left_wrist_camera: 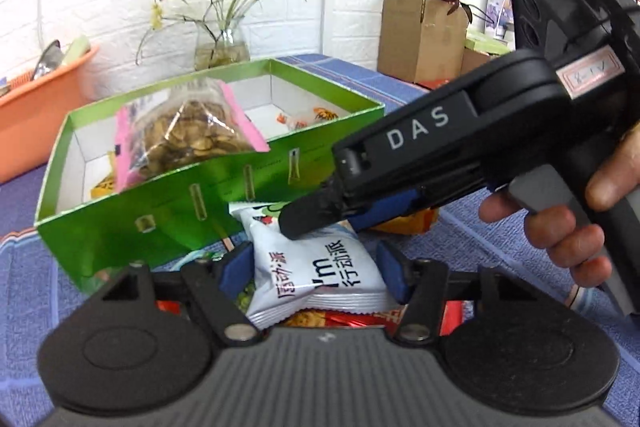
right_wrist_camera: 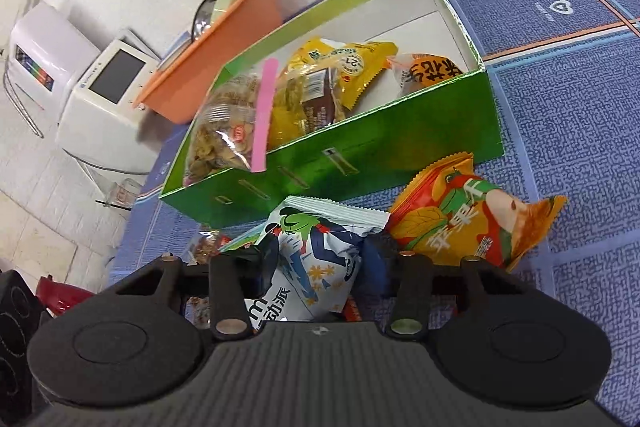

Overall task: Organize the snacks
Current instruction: 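Close both tools on the white bag with green cartoon print, then lift the white bag over the green box and open both tools, then move both tools back down to the remaining snack pile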

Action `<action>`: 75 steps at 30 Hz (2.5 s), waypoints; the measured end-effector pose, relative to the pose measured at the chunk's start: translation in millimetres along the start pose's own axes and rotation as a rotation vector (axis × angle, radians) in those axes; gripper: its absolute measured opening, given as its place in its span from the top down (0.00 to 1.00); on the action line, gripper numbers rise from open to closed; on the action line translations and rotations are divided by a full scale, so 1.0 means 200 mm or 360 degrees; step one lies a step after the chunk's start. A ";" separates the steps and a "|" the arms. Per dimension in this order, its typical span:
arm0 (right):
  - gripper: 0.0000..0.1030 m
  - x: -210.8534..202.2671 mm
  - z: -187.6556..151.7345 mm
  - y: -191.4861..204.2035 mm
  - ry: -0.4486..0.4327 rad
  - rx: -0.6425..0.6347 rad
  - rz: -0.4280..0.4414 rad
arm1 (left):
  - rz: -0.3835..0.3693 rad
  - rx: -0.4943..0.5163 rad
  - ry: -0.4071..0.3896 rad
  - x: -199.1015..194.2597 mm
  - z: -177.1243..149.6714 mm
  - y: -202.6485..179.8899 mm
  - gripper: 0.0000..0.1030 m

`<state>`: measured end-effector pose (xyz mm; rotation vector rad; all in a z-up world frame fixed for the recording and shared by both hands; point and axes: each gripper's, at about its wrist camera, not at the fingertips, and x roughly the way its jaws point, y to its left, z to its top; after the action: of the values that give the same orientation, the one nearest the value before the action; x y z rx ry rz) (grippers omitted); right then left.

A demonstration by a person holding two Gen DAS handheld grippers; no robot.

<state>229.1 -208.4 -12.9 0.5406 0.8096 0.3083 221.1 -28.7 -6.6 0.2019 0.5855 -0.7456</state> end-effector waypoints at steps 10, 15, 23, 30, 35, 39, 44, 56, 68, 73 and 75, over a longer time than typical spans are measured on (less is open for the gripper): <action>0.26 -0.10 -0.02 0.08 -0.0125 -0.0030 0.0057 | 0.0020 -0.0040 -0.0114 -0.14 0.03 0.00 0.45; 0.26 -0.14 -0.02 0.11 -0.0175 -0.0086 0.0070 | 0.0035 -0.0033 -0.0150 -0.16 0.05 -0.02 0.45; 0.26 -0.23 -0.03 0.10 -0.0385 -0.0126 0.0166 | 0.0100 0.0013 -0.0296 -0.21 0.11 -0.08 0.47; 0.25 -0.18 0.16 0.09 -0.0631 -0.0276 0.0089 | 0.0221 0.0161 -0.0319 -0.01 0.35 -0.05 0.47; 0.21 -0.05 0.26 0.05 -0.0752 -0.0371 0.0082 | 0.0299 0.0134 -0.0283 0.19 0.44 0.04 0.40; 0.00 -0.02 0.32 -0.03 -0.0769 -0.0285 0.0249 | 0.0419 0.0132 -0.0240 0.32 0.49 0.14 0.28; 0.00 -0.15 0.34 -0.06 -0.0890 -0.0210 0.0263 | 0.0583 0.0022 -0.0202 0.40 0.50 0.30 0.29; 0.00 -0.29 0.34 -0.05 -0.0863 -0.0190 0.0363 | 0.0651 -0.0184 -0.0376 -0.03 0.43 0.36 0.24; 0.00 -0.33 0.08 0.00 -0.0418 -0.0349 0.0301 | 0.0523 -0.0405 -0.0202 -0.35 -0.20 0.08 0.21; 0.00 -0.37 -0.12 -0.04 -0.0457 -0.0506 0.0084 | 0.0533 -0.0283 -0.0195 -0.37 -0.28 -0.01 0.21; 0.00 -0.38 -0.17 -0.08 -0.0488 -0.0518 -0.0021 | 0.0514 -0.0279 -0.0186 -0.36 -0.28 -0.02 0.21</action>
<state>154.3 -244.0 4.4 0.2670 0.4531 0.3278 152.2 30.8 -12.7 0.0865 0.4888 -0.3884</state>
